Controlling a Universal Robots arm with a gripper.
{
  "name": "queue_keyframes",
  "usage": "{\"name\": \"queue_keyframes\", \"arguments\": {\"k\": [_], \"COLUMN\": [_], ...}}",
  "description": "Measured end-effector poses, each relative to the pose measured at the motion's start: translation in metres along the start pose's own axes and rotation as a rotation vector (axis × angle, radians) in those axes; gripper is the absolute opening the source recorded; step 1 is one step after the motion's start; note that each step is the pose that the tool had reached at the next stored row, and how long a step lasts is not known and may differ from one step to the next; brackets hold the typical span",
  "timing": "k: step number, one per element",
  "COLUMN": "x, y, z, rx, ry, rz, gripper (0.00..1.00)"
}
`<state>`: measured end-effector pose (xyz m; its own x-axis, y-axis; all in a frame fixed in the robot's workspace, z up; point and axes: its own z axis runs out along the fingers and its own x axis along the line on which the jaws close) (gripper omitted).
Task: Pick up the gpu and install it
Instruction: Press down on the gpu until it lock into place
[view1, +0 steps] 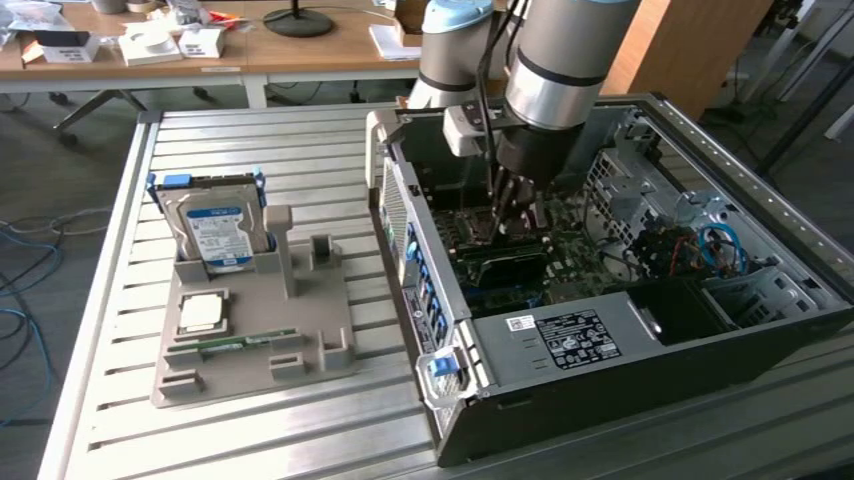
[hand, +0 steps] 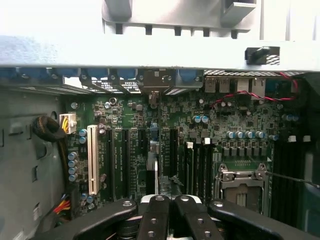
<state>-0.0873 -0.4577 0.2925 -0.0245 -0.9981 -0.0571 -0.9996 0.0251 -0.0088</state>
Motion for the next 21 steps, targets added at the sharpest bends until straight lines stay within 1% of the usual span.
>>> {"name": "queue_keyframes", "arguments": {"k": [9,16,21], "x": [-0.0006,-0.0038,-0.0038], "y": [-0.0015,-0.002,-0.002], "z": [-0.0084,-0.0088,-0.0088], "rx": [0.0,0.0,0.0001], "ry": [0.0001,0.0,0.0], "rz": [0.0,0.0,0.0], "gripper": [0.11,0.11,0.11]}}
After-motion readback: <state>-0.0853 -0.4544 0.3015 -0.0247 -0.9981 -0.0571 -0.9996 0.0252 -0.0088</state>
